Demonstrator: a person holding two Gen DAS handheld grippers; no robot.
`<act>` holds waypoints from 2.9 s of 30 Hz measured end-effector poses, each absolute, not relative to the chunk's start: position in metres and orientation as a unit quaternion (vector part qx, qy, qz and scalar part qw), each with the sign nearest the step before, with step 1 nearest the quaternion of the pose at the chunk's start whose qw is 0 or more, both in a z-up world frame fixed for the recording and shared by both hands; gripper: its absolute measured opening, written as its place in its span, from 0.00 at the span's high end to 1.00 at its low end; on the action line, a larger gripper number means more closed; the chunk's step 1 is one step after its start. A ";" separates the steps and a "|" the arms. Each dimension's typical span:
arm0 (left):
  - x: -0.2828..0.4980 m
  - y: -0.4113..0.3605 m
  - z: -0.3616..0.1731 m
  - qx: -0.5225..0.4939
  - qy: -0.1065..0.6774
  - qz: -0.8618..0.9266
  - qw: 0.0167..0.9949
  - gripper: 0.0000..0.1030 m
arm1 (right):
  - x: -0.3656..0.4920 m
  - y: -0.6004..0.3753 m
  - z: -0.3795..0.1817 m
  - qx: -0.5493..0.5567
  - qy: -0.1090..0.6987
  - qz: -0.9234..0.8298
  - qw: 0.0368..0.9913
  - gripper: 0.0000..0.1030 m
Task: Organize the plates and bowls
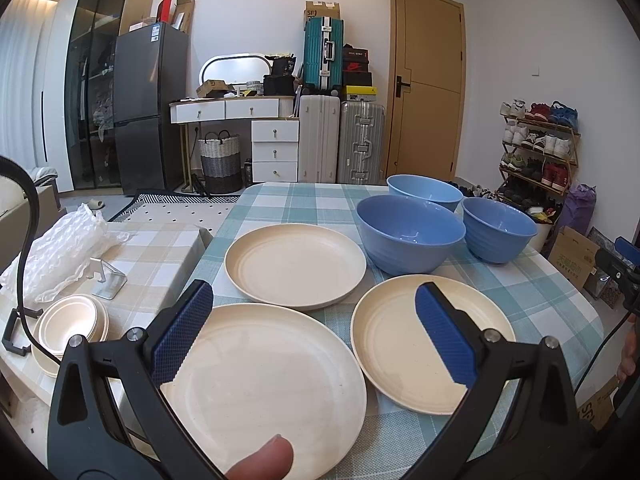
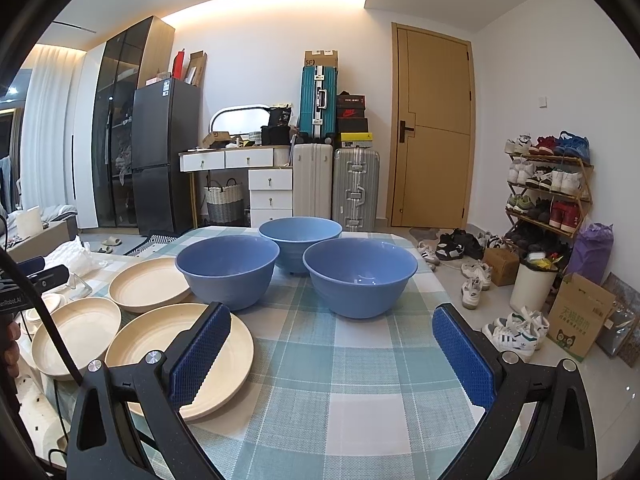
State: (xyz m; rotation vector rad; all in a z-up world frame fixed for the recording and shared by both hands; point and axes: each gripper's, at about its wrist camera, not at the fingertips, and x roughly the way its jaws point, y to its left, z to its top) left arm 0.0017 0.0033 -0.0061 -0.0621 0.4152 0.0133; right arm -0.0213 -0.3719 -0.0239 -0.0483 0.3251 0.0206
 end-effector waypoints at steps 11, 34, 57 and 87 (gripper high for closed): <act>0.002 0.003 -0.007 -0.030 0.207 0.007 0.978 0.02 | -0.020 -0.371 -0.024 -0.026 0.164 0.012 0.986 0.00; 0.002 0.002 -0.006 -0.028 0.208 0.006 0.978 0.02 | -0.020 -0.370 -0.025 -0.028 0.165 0.014 0.986 0.00; -0.010 0.033 0.011 -0.090 0.201 -0.014 0.975 0.02 | -0.009 -0.332 -0.006 -0.036 0.152 0.088 0.984 0.00; 0.115 0.167 0.011 -0.104 0.356 0.044 0.928 0.02 | 0.197 -0.134 0.046 -0.092 0.314 0.369 0.870 0.00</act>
